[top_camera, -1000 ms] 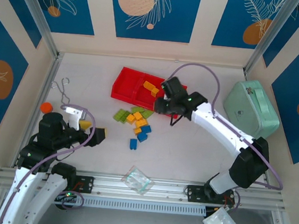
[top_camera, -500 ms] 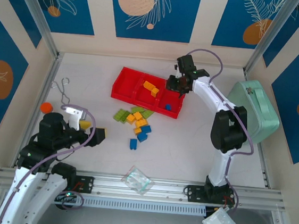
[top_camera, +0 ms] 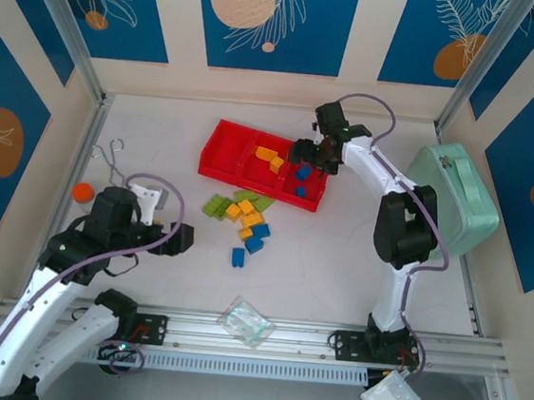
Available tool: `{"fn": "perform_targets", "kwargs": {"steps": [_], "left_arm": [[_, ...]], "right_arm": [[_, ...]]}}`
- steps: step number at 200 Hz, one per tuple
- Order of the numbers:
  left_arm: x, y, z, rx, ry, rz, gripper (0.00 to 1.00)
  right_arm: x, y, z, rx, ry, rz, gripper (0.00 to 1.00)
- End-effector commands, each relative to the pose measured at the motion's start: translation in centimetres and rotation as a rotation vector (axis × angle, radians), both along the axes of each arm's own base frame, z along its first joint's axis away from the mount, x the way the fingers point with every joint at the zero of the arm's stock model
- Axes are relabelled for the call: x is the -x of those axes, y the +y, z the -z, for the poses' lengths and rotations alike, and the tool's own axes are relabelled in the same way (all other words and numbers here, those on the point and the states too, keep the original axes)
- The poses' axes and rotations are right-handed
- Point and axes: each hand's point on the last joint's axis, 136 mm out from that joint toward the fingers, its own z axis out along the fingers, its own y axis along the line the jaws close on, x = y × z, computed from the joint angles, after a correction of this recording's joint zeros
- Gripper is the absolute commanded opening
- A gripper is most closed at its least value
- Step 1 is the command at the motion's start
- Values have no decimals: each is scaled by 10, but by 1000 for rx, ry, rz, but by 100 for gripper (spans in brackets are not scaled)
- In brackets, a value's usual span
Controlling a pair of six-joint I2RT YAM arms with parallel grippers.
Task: Sort the legos into containers by color
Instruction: Place the lego in the container, then pick up the lego from the middle-left of the table.
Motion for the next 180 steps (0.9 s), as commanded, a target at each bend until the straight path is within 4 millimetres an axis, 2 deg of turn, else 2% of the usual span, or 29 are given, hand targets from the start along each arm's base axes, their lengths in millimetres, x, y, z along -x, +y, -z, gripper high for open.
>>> {"fn": "perform_targets", "kwargs": {"steps": [1, 20, 37, 58, 80, 105, 135, 163, 180], "left_arm": [[5, -3, 10, -3, 59, -67, 99], [6, -12, 27, -18, 78, -72, 99], [7, -24, 44, -61, 112, -57, 99], [0, -33, 61, -187, 128, -54, 100], [-8, -60, 77, -272, 165, 11, 99], [-18, -89, 93, -329, 191, 76, 96], [-27, -108, 115, -357, 231, 93, 94], [-37, -119, 136, -390, 246, 107, 94], [-42, -127, 147, -397, 257, 112, 91]], "right_arm": [[23, 0, -58, -78, -69, -13, 88], [49, -2, -80, -99, -103, -21, 95], [77, -9, -89, -108, -112, -16, 99], [115, -22, -86, -124, -100, -1, 99], [152, -36, -80, -143, -106, 22, 99], [183, -53, -67, -141, -94, 43, 99], [205, -66, -52, -132, -69, 51, 99], [211, -63, -41, -169, -41, 36, 99], [213, -63, -36, -172, -24, 36, 99]]}}
